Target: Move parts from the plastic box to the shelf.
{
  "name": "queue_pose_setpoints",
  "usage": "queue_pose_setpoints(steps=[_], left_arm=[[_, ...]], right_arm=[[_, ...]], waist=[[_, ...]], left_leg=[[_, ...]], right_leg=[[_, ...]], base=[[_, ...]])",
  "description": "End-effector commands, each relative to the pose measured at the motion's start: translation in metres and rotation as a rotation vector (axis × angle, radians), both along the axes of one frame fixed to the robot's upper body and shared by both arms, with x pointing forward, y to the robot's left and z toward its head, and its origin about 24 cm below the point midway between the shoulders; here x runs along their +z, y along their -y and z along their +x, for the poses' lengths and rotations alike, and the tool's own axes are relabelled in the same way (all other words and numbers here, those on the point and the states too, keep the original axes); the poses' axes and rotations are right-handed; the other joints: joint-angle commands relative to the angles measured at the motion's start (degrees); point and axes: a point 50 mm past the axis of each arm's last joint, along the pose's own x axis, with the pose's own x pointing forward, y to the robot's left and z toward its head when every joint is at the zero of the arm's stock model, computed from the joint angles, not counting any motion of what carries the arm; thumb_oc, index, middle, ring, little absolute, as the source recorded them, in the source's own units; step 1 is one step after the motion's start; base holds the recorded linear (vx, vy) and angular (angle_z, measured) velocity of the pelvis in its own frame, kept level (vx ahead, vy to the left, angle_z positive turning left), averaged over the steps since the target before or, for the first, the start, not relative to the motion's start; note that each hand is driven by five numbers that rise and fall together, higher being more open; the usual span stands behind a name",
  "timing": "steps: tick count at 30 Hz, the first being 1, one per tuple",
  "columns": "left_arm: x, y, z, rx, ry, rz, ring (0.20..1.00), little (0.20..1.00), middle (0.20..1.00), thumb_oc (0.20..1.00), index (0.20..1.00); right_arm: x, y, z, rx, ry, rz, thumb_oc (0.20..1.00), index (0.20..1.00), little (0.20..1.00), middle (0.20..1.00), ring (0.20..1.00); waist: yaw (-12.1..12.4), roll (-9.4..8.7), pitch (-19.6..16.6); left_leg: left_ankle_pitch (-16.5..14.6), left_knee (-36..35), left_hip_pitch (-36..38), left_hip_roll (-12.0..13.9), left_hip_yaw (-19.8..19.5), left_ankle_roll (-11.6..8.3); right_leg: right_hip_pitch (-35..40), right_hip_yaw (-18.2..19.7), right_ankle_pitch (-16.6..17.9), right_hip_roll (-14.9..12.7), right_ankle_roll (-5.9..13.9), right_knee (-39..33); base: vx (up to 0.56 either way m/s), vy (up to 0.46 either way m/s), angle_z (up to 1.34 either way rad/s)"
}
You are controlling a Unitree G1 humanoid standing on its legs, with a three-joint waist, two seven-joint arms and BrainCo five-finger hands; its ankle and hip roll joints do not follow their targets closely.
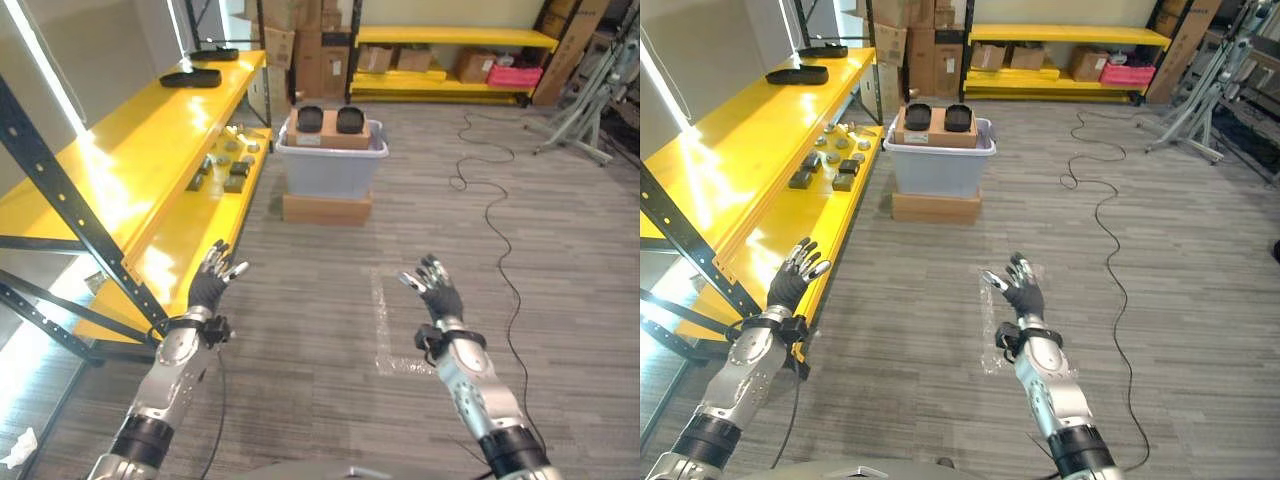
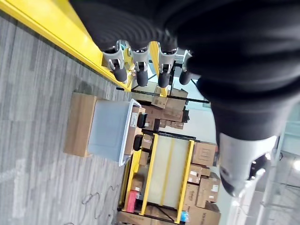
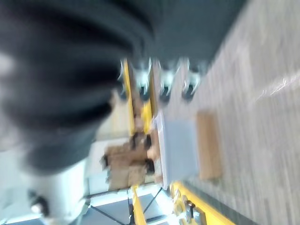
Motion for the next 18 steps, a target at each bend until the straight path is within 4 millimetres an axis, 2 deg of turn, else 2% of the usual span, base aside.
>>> queue_pose_setpoints(steps=[1, 7, 18], left_arm=[[0.012, -0.01, 0.011, 0.031, 0.033, 0.011, 1.0, 1.0, 1.0, 1.0, 1.0], [0.027, -0.012, 0.009, 0.03, 0.088, 0.046, 1.0, 1.0, 1.0, 1.0, 1.0], [0.027, -0.02, 0.002, 0.081, 0.032, 0.023, 1.0, 1.0, 1.0, 1.0, 1.0]], right_arm=[[0.03, 0.002, 0.011, 0.028, 0.126, -0.019, 1.0, 1.0, 1.0, 1.0, 1.0], [0.041, 0.001, 0.009, 0.019, 0.15, -0.053, 1.0, 1.0, 1.0, 1.0, 1.0], [0.046, -0.002, 0.006, 0.024, 0.17, -0.01, 1.0, 1.0, 1.0, 1.0, 1.0]], waist=[[0.2, -1.41, -1.3], [0.4, -1.47, -1.3], [0.8, -1.43, -0.3]], left_leg=[[-1.5, 1.1, -1.0, -1.5, -0.5, 1.17], [-1.6, 1.0, -0.8, -1.7, -0.7, 1.23], [-2.8, 3.6, -1.5, -2.6, -1.3, 1.99]], right_leg=[[-0.1, -1.5, 0.7, -1.9, 3.0, 0.1], [0.1, -1.7, 0.5, -2.0, 3.07, 0.0], [-0.8, -1.3, -0.5, -2.8, 3.42, 3.0]], base=[[0.03, 0.01, -0.02], [0.04, 0.012, 0.0], [0.05, 0.044, -0.01]])
